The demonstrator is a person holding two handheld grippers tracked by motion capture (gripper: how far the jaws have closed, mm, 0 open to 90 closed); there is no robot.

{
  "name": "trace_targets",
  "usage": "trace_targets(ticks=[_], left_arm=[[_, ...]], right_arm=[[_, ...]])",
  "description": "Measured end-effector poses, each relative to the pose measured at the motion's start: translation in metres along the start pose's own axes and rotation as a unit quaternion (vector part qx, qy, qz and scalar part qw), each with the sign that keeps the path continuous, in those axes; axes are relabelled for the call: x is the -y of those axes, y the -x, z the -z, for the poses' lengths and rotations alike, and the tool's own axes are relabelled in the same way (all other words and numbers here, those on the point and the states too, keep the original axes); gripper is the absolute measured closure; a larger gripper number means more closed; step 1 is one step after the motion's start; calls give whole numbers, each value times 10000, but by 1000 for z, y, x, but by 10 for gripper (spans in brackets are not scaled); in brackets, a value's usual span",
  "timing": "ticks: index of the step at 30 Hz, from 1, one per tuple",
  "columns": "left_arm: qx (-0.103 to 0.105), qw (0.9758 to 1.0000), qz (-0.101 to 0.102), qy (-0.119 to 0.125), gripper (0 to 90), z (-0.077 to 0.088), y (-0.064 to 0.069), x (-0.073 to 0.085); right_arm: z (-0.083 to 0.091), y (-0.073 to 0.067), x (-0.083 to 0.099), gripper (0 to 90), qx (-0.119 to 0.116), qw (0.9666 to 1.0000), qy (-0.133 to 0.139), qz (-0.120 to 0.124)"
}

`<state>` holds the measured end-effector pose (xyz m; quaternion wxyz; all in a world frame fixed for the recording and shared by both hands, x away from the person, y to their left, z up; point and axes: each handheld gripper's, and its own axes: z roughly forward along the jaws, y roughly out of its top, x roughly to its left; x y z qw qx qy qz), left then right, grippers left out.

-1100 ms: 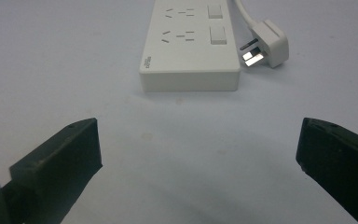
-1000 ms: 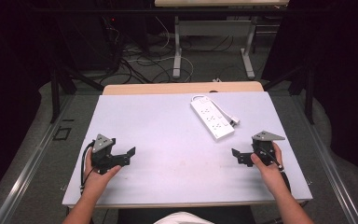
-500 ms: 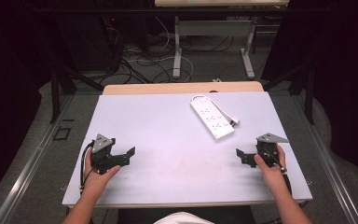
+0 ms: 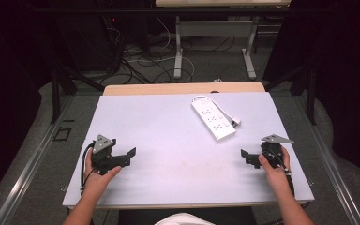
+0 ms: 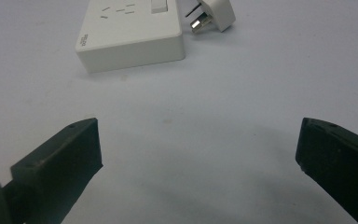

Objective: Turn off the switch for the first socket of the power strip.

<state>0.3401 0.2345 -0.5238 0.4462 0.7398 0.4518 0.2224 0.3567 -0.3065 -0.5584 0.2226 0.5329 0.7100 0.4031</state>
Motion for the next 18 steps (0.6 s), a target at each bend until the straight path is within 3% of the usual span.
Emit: trace_targets(ticks=[14,18], left_arm=[[-35,10000,-27,-19,95,0,-1,-1],[-53,10000,57,23,95,-2,0,0]], right_arm=[[0,2,1,0,72,10000,-25,-12],[0,2,1,0,63,10000,-38,-49]])
